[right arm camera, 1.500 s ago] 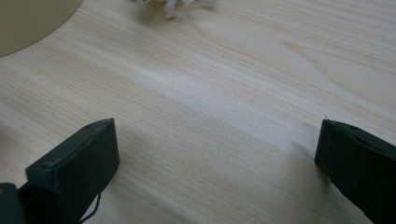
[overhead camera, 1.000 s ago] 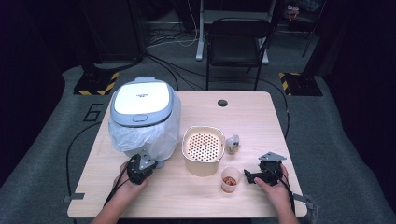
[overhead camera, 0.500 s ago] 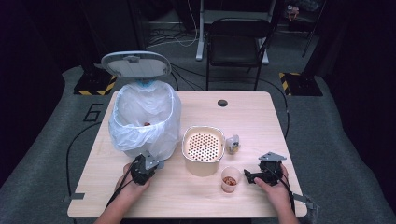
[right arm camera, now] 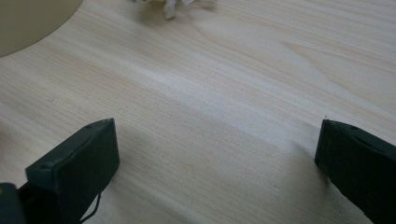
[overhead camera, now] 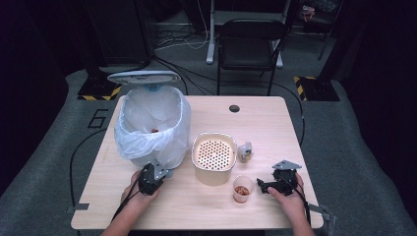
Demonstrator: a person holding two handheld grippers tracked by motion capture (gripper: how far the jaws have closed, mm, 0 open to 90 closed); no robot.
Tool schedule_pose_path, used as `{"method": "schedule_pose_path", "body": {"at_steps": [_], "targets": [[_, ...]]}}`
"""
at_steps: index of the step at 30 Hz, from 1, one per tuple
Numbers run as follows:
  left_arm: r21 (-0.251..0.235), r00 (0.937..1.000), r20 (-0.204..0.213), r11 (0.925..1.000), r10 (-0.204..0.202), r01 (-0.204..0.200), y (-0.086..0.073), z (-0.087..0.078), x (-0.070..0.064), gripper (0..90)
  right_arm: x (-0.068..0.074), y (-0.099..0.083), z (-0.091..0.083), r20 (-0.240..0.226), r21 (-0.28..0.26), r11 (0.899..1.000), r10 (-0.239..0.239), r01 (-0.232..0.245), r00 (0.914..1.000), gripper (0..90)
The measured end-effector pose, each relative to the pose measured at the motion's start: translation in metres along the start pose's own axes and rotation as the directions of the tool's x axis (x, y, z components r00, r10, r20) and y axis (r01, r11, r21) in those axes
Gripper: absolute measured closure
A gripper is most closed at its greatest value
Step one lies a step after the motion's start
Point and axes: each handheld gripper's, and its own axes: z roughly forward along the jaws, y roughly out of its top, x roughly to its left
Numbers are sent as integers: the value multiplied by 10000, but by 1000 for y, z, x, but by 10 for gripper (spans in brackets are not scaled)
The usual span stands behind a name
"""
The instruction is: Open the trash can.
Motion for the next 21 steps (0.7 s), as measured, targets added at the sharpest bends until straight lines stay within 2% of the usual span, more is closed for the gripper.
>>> {"method": "schedule_pose_path", "body": {"at_steps": [1, 5, 8, 11, 16, 19, 21], "targets": [[-12, 9999, -34, 9999, -123, 123, 0, 0, -2, 900, 0, 0, 0, 3, -3, 10000, 4, -4, 10000, 0], [-40, 9998, -202, 10000, 40, -41, -1, 0, -5, 900, 0, 0, 0, 12, -3, 10000, 5, -5, 10000, 0], [-83, 9994, -308, 9999, -128, 126, -1, 0, -6, 900, 1, 1, 1, -30, 16, 10000, -20, 20, 10000, 0], [-30, 9993, -373, 10000, -53, 52, -1, 0, -7, 900, 0, 1, 1, -14, 20, 10000, -96, 96, 10000, 0], [-171, 9998, -162, 9997, -151, 148, -2, 0, -3, 900, 1, 1, 2, 9, -18, 10000, -16, 16, 10000, 7], [-107, 9991, -366, 9997, 235, -239, -2, 0, -10, 900, 2, 2, 1, -47, -120, 9999, -18, 18, 10000, 70], [4, 9965, -724, 9991, 421, -422, -1, 1, -16, 900, 2, 3, 1, -106, -286, 9995, -106, 103, 9999, 136]]}}
